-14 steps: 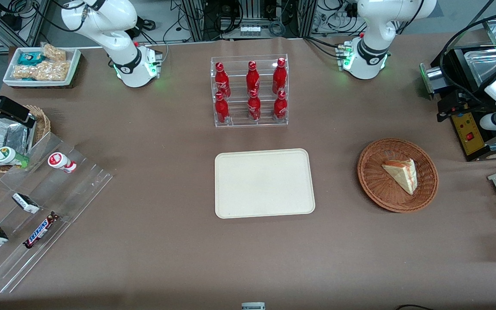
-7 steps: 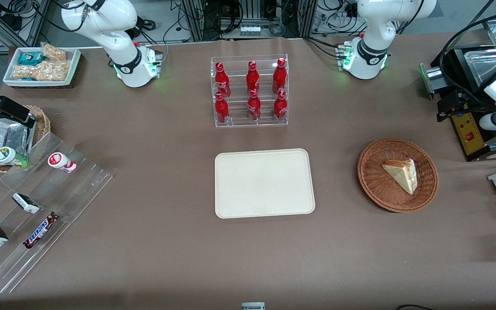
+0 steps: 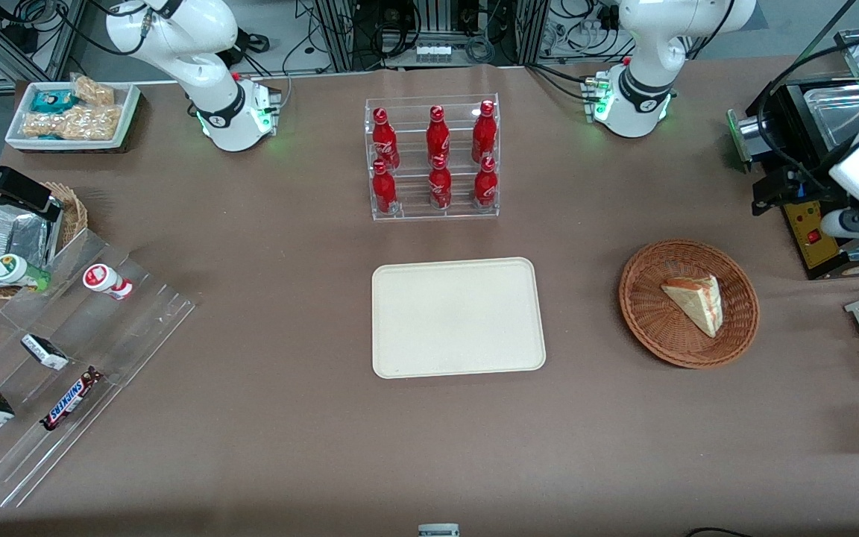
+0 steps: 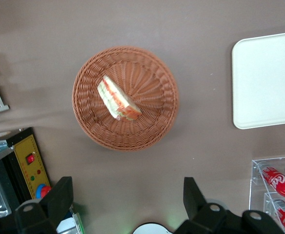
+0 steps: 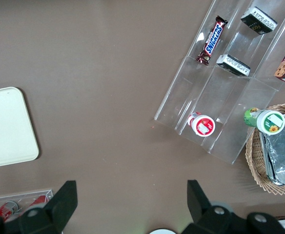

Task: Place sandwich from basket to tray
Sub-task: 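Move the open left gripper down over the sandwich in the basket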

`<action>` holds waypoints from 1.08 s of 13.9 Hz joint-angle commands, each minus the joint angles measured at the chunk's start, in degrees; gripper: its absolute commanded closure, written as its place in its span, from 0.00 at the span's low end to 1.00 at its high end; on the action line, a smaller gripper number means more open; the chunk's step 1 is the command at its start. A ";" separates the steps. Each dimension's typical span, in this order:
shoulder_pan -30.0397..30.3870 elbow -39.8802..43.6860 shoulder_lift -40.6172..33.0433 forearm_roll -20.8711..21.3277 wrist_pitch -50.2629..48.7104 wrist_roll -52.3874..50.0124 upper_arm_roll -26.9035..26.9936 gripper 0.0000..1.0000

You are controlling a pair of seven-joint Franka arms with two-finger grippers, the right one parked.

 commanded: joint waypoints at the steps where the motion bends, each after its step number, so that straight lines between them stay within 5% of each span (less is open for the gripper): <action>1: 1.09 -9.71 -0.22 0.13 8.57 -0.01 0.19 0.00; 8: 4.95 -29.32 0.30 0.13 30.11 -2.10 0.28 0.00; 15: 6.63 -35.68 7.40 0.31 46.21 -32.11 0.20 0.00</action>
